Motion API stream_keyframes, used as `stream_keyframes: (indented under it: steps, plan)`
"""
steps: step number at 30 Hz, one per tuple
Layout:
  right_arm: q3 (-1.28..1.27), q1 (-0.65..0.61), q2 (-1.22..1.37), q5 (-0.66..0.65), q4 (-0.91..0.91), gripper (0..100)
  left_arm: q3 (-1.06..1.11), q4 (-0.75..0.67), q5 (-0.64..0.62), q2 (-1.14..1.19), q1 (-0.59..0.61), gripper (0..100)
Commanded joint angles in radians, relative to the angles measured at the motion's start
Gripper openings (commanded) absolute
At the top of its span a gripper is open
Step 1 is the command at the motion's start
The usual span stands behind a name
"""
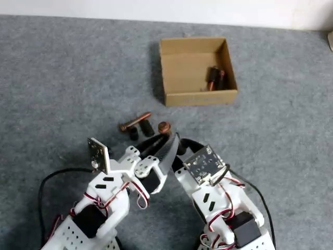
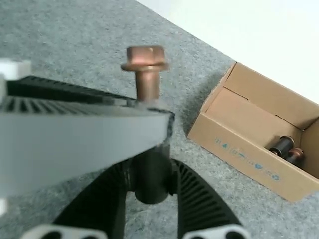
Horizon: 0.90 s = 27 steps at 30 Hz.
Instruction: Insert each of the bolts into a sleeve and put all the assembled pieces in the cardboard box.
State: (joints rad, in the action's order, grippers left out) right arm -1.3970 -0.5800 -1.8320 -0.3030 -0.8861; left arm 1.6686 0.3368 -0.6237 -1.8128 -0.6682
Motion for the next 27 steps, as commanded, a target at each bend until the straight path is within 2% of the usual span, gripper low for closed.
stream_keyframes:
  steps: [1, 4, 13, 19, 21, 23, 25, 27]
  plan:
    - [0.013, 0.019, -0.005, 0.008, 0.027, 0.5, -0.042, -0.008, -0.006, 0.005, 0.007, 22]
    - [0.013, 0.021, -0.005, 0.008, 0.027, 0.5, -0.061, -0.006, -0.005, 0.005, 0.024, 21]
    - [0.012, 0.019, -0.005, 0.008, 0.027, 0.5, -0.127, -0.009, -0.015, -0.002, 0.176, 15]
    - [0.008, 0.019, -0.005, 0.008, 0.031, 0.5, -0.171, -0.006, -0.212, -0.002, 0.34, 5]
    - [0.008, 0.019, -0.005, 0.008, 0.031, 0.5, -0.165, -0.009, -0.212, -0.002, 0.374, 0]
    - [0.008, 0.021, -0.005, 0.008, 0.031, 0.5, -0.162, -0.009, -0.203, 0.005, 0.375, 1]
    - [0.008, 0.022, -0.005, 0.008, 0.031, 0.5, -0.145, -0.012, -0.144, 0.008, 0.375, 1]
    - [0.01, 0.024, -0.004, 0.008, 0.031, 0.5, -0.099, -0.077, -0.101, 0.008, 0.375, 1]
